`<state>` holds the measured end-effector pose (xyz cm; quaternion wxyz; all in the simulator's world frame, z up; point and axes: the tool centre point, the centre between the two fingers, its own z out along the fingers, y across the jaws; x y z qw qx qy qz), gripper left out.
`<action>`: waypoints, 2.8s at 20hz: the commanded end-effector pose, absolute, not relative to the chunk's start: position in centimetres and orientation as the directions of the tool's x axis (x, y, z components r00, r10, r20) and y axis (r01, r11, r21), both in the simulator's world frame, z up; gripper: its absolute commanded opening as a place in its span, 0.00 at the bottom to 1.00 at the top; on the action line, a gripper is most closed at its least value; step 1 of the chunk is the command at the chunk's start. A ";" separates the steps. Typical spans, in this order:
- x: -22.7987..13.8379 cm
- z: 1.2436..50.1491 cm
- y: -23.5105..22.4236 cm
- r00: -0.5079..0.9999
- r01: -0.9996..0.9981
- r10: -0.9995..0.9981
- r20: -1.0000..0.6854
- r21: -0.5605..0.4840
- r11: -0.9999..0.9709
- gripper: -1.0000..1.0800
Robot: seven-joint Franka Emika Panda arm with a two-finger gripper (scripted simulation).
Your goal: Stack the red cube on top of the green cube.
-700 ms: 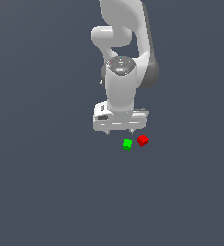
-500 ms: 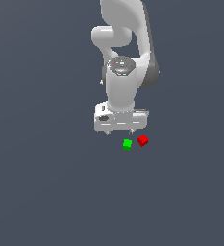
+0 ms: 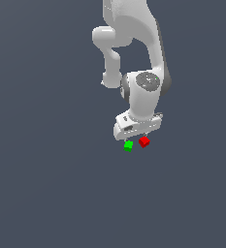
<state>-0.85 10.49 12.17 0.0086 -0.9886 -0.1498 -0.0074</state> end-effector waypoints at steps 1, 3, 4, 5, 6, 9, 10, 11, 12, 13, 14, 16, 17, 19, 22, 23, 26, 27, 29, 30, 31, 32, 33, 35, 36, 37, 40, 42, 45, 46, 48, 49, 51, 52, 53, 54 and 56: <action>-1.9 10.2 13.1 0.922 0.388 0.387 0.011 -0.011 -0.922 0.96; -2.7 9.0 14.7 0.896 0.444 0.443 0.008 -0.007 -0.896 0.96; -3.1 8.5 15.3 0.885 0.466 0.466 0.006 -0.006 -0.885 0.96; -3.4 8.1 15.8 0.875 0.484 0.484 0.004 -0.004 -0.875 0.96; -3.7 7.7 16.3 0.866 0.499 0.499 0.003 -0.003 -0.866 0.96; -4.2 7.1 16.9 0.851 0.525 0.525 0.001 -0.001 -0.851 0.96; -4.2 7.0 17.0 0.850 0.527 0.527 0.000 -0.001 -0.850 0.96; -4.2 7.0 17.0 0.850 0.527 0.527 0.000 -0.001 -0.850 0.96; -4.2 7.1 16.9 0.853 0.522 0.522 -0.001 -0.002 -0.853 0.96; -4.2 7.1 16.9 0.853 0.522 0.522 -0.001 -0.002 -0.853 0.96; -4.2 7.0 16.9 0.853 0.522 0.522 -0.001 -0.002 -0.853 0.96; -4.2 6.6 16.9 0.852 0.523 0.523 -0.001 -0.002 -0.852 0.96; -4.2 6.3 16.9 0.852 0.523 0.523 -0.001 -0.002 -0.852 0.96; -4.3 5.5 16.9 0.852 0.524 0.524 0.000 -0.001 -0.852 0.96; -4.3 3.9 16.9 0.851 0.526 0.526 0.000 -0.001 -0.851 0.96; -4.3 3.4 16.9 0.851 0.526 0.526 0.000 -0.001 -0.851 0.96; -4.3 2.4 16.9 0.850 0.526 0.526 0.000 0.000 -0.850 0.96; -4.3 2.2 16.9 0.850 0.527 0.527 0.000 0.000 -0.850 0.96; -4.3 2.0 16.9 0.850 0.527 0.527 0.000 0.000 -0.850 0.96; -4.3 2.0 16.9 0.850 0.527 0.527 0.000 0.000 -0.850 0.96; -4.3 2.0 16.9 0.850 0.527 0.527 0.000 0.000 -0.850 0.00; -4.3 2.0 16.9 0.850 0.527 0.527 0.000 0.000 -0.850 0.00; -4.3 2.0 16.9 0.850 0.527 0.527 0.000 0.000 -0.850 0.00; -4.3 2.0 16.9 0.850 0.527 0.527 0.000 0.000 -0.850 0.00; -4.3 2.0 16.9 0.850 0.527 0.527 0.000 0.000 -0.850 0.00; -4.3 2.0 16.9 0.850 0.527 0.527 0.000 0.000 -0.850 0.00; -4.3 2.0 16.9 0.850 0.527 0.527 0.000 0.000 -0.850 0.00; -4.3 2.1 16.9 0.850 0.527 0.527 -0.001 0.000 -0.850 0.00; -4.3 2.5 16.9 0.850 0.527 0.527 -0.001 0.000 -0.850 0.00; -4.3 2.8 16.9 0.850 0.527 0.527 -0.001 0.000 -0.850 0.00; -4.3 3.5 16.9 0.850 0.527 0.527 -0.001 0.000 -0.850 0.00; -4.3 3.9 16.9 0.850 0.527 0.527 -0.001 0.000 -0.850 0.00; -4.4 5.0 16.8 0.850 0.527 0.527 -0.001 0.000 -0.850 0.00; -4.4 5.7 16.9 0.850 0.527 0.527 -0.001 0.001 -0.850 0.00; -4.4 6.4 16.9 0.850 0.527 0.527 -0.001 0.001 -0.850 0.00; -4.4 7.2 16.9 0.850 0.527 0.527 -0.001 0.001 -0.850 0.00; -4.4 8.6 16.9 0.850 0.527 0.527 -0.001 0.001 -0.850 0.00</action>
